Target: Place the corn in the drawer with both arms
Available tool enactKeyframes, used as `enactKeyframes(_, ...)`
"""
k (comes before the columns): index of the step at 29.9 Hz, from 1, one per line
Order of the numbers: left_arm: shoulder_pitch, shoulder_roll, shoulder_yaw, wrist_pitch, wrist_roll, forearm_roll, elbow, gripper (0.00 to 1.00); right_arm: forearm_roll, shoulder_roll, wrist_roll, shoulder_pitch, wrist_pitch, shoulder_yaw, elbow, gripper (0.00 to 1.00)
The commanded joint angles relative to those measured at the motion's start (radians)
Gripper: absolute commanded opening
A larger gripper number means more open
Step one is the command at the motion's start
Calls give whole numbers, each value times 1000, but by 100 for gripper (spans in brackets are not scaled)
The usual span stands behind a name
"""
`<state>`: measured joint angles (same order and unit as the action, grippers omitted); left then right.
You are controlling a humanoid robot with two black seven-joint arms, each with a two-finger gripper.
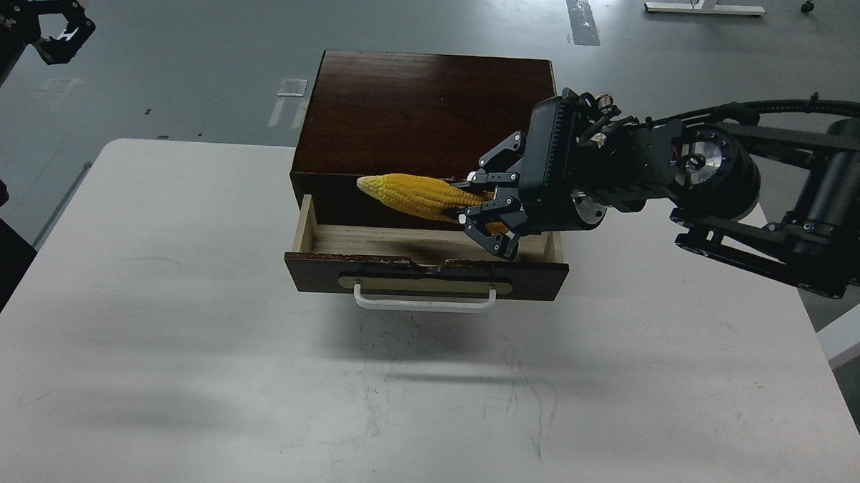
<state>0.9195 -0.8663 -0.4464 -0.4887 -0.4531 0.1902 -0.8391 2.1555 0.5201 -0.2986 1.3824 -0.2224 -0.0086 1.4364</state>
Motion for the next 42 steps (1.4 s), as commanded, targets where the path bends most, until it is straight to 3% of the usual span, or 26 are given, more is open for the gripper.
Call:
enactKeyframes(1,-1,0,0,0,-1,0,0,98,-5,0,1,-8,3,1,-2,58)
enactKeyframes(12,1,0,0,0,2,0,0,98,-68,0,1,3,8,24,-2,74)
enactKeyframes(14,2,0,0,0,2,0,0,98,-109,4,3,6,8,64,-4,82)
enactKeyframes(16,4,-2,0,0,1,2,0,98,-224,14,7,-3,6,148,-7,99)
enactKeyframes(18,4,-2,0,0,1,0,0,98,-298,17,7,-2,6,176,-19,100)
enactKeyframes(26,15,3,-9,0,2,1,0,98,-793,73,13,1,8,344,-185,100)
enactKeyframes(35,21,18,-66,0,8,9,17,98,-1636,173,12,-29,12,391,-355,100)
enactKeyframes(42,70,73,-66,0,36,12,29,98,-2214,215,13,-140,12,400,-396,100)
